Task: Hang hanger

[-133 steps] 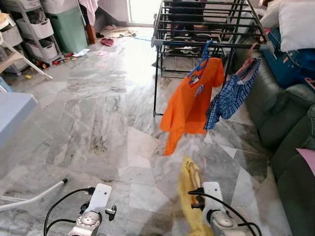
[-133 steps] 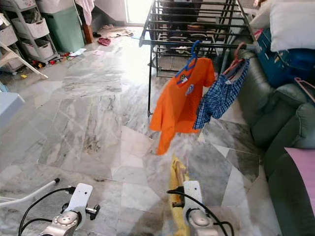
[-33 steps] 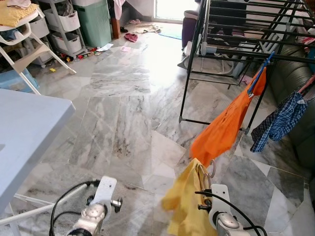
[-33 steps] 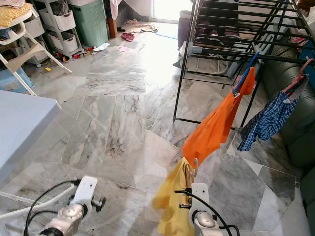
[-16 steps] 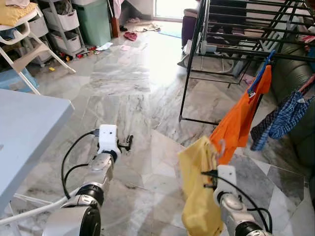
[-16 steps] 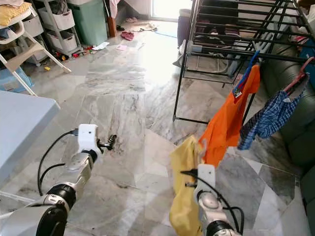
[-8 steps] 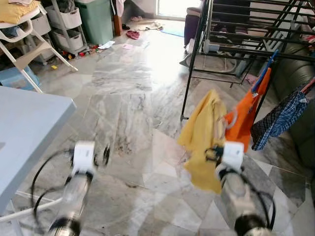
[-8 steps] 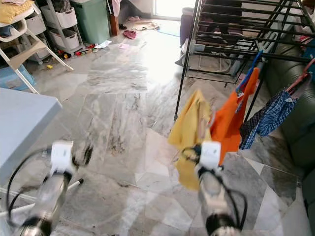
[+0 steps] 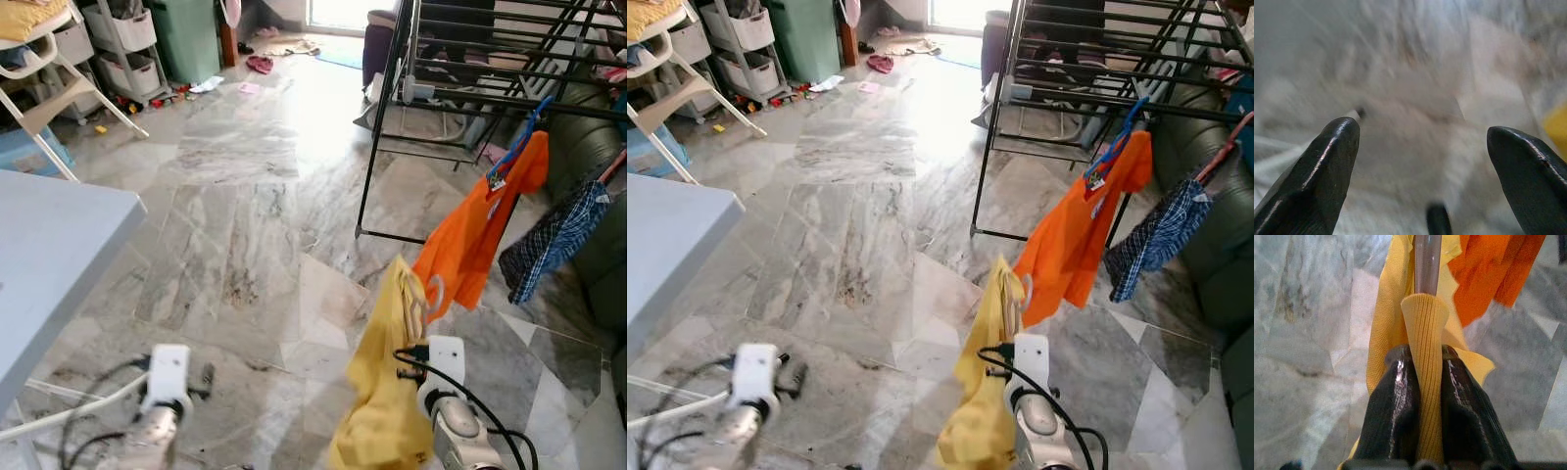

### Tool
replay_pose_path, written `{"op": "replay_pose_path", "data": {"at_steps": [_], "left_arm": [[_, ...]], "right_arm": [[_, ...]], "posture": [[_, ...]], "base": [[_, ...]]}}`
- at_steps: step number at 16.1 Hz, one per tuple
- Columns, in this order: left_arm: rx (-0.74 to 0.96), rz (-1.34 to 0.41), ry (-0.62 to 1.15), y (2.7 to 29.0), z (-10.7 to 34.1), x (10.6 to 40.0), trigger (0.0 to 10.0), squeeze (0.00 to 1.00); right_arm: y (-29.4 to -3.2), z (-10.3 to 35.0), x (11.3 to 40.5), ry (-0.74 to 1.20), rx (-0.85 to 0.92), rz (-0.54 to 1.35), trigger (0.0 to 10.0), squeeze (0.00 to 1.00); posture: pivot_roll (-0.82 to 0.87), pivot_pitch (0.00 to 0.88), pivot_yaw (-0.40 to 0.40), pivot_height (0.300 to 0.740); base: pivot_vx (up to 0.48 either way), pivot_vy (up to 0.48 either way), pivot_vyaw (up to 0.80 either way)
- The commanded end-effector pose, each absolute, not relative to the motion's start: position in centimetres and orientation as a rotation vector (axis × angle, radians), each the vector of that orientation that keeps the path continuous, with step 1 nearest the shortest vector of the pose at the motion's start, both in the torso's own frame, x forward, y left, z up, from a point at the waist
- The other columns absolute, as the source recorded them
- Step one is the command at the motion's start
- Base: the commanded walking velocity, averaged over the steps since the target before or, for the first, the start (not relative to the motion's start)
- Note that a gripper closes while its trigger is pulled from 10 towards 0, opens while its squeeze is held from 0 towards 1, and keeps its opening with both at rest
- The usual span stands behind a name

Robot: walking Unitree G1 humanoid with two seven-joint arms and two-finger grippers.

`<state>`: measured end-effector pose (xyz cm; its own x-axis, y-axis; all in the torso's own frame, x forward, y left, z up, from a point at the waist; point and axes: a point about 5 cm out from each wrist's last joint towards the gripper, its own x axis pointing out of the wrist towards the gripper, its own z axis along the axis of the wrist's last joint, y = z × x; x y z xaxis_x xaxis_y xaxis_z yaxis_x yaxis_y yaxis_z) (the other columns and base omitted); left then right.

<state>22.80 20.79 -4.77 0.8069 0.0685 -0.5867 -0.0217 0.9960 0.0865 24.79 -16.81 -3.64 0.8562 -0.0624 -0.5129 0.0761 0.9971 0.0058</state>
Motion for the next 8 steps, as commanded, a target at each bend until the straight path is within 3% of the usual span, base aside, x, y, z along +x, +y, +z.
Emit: {"op": "replay_pose_path", "data": {"at_steps": [1, 3, 8], "left_arm": [[0.068, 0.017, 0.709, 20.3, -5.6, 22.1, 10.0, 0.0], [0.102, -0.002, 0.744, 19.9, -6.0, 21.7, 10.0, 0.0], [0.109, -0.04, 0.788, 19.7, -6.3, 21.4, 10.0, 0.0]], "right_arm": [[-17.0, -3.7, 24.9, 0.557, 0.039, -0.08, 10.0, 0.0], [-16.9, -4.4, 24.2, 0.613, 0.032, -0.076, 10.0, 0.0], [-16.8, -5.1, 23.4, 0.644, 0.036, -0.068, 10.0, 0.0]], "posture": [[-0.09, 0.065, -0.053, 0.74], [-0.09, 0.061, -0.054, 0.74], [-0.1, 0.061, -0.043, 0.74]], "base": [[0.0, 0.0, 0.0], [0.0, 0.0, 0.0], [0.0, -0.378, 0.0]]}}
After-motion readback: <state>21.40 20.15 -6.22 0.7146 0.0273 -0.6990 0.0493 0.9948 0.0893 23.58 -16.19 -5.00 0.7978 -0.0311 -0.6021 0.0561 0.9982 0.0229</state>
